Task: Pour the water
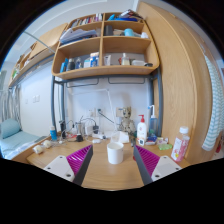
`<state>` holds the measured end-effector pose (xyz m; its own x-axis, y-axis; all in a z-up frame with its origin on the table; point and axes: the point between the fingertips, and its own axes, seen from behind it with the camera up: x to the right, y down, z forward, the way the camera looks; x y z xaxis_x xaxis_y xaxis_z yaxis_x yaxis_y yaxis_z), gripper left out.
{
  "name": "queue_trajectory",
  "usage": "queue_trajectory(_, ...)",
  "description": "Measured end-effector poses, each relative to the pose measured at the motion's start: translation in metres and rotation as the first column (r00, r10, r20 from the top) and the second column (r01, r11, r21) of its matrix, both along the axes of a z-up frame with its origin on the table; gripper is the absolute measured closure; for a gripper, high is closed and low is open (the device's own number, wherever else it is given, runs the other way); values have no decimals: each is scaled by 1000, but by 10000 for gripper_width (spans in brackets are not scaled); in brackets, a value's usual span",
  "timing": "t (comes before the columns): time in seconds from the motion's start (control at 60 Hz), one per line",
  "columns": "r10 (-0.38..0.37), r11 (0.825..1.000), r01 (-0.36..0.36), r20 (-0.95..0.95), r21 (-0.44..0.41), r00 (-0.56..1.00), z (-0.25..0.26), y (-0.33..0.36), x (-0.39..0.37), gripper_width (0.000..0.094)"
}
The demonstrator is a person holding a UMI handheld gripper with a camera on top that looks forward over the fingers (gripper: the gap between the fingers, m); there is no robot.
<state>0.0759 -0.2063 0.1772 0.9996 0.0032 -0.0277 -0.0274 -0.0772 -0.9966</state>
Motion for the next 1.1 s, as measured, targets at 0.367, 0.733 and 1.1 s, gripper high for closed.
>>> queue_trajectory(0.367, -128, 986, 133, 51, -97, 990, -107, -23, 165, 101)
queue_trajectory(0.733, -195, 978, 201, 92, -59, 976, -97, 52, 268, 110)
queue_trajectory(1.1, -181, 981, 184, 54, -57, 982, -91, 87, 279, 487)
